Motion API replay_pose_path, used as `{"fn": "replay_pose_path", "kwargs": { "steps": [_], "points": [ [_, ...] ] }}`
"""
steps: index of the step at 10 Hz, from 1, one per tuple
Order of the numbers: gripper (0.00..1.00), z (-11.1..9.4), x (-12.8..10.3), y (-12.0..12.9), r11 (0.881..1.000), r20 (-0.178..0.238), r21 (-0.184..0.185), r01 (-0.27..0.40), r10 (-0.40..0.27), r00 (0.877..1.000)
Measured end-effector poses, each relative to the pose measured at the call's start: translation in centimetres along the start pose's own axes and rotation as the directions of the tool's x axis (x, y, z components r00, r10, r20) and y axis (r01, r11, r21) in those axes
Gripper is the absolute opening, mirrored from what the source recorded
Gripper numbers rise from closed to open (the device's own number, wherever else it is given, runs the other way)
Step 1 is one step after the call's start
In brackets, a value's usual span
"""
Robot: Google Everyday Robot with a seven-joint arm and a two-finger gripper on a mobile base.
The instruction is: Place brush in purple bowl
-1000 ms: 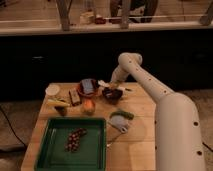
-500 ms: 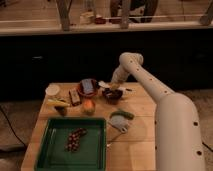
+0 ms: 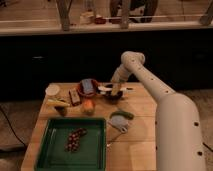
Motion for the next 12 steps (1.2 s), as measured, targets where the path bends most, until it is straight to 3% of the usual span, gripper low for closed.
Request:
{"fn": "replay_pose_path", "kwargs": {
  "steps": [6,12],
  "points": [
    [0.80,0.20,-0.26,-0.21,0.999,0.007,-0.033,0.038,-0.038,0.999],
    [0.80,-0.14,0.12,-0.17,0.997,0.029,-0.038,0.073,-0.072,0.997]
  ]
}}
